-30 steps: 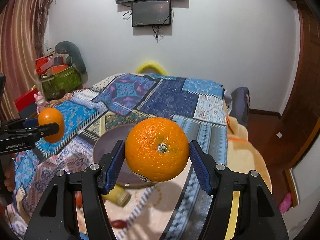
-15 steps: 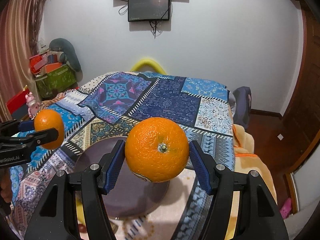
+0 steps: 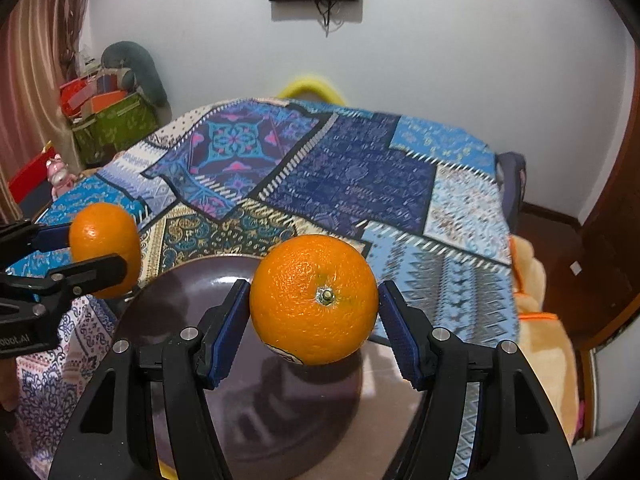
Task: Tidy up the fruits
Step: 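Carry both oranges to the brown plate and release them side by side, then withdraw both tools from the plate toward the gourds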
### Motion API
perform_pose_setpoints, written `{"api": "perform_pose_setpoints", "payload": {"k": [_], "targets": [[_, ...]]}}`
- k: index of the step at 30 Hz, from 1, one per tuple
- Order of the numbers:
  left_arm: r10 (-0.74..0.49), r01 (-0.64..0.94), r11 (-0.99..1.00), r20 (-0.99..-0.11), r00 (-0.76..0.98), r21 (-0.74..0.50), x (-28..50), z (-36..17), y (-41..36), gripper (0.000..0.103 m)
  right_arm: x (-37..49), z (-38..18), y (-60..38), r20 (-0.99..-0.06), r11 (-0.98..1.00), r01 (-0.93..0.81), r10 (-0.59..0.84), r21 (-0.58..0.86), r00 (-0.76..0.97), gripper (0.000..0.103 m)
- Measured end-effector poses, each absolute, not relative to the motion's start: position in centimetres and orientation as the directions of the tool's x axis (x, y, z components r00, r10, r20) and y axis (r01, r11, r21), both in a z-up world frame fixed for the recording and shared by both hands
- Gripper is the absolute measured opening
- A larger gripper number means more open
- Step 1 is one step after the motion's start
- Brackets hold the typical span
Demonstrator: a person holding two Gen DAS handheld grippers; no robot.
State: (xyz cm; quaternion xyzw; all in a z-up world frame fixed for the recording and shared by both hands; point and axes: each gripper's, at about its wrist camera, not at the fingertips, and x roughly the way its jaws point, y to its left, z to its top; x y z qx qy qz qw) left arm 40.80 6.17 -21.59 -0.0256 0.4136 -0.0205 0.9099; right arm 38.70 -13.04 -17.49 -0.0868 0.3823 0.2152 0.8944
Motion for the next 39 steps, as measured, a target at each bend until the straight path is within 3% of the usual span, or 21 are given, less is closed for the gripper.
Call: {"api": "perform_pose_setpoints", "payload": {"k": [12,22,26,39], "targets": [[-0.083,0.060,0.996,-0.792,0.604,-0.059,43.0,-23.9,4.9,0.069,40.5,-20.7,-12.2,-0.799,0.877,-0.479,0.310,0.032,0.515,0.061],[-0.068,0.068,0.997,-0.812,0.579,-0.036,42.9,-24.3,4.4,0.070,40.3,-21.0,-12.1,-0.808,0.873,-0.485,0.315,0.042,0.497,0.063],[-0.102,0.069,0.995,-0.827,0.553,-0.076,42.5,-24.3,4.6,0.071,39.5,-20.2,-12.5,-0.794,0.878,-0.477,0.318,0.041,0.517,0.072],[-0.050,0.041,0.999,-0.758,0.651,-0.031,36.0,-17.9,5.7,0.075,32.9,-13.8,-15.2,-0.728,0.881,-0.472,0.344,0.033,0.593,0.074]]}}
